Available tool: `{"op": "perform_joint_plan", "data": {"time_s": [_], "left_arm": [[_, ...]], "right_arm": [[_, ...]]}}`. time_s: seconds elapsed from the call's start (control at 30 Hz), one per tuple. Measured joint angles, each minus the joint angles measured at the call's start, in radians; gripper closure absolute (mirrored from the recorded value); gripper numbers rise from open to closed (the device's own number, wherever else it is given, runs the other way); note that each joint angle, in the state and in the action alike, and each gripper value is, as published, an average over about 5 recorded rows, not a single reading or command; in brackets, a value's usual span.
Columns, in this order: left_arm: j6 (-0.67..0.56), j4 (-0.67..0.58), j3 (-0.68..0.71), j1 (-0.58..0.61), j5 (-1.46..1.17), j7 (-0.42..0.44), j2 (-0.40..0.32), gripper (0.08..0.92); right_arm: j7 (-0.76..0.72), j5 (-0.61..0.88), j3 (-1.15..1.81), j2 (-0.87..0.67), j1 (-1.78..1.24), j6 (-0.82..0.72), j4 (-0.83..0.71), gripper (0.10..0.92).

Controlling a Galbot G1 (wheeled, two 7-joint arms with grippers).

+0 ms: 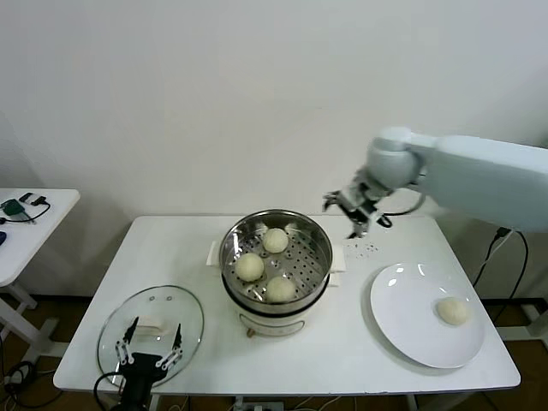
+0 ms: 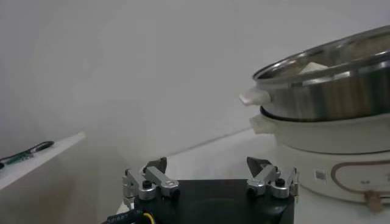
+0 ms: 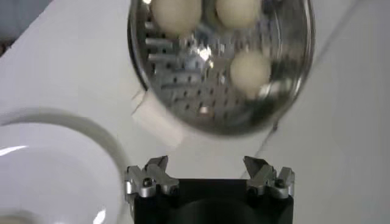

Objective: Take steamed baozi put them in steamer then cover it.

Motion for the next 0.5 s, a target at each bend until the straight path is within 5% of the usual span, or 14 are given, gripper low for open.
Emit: {"op": "perform_joint_plan", "data": {"time_s": [0.5], "left_arm": [[0.004,0.002,0.002,0.007,0.016,0.001,-0.005,0.177]], "right_arm": [[-0.090,-0.132,0.346,-0.239,-0.479,-0.009,-0.138,0.203]]}}
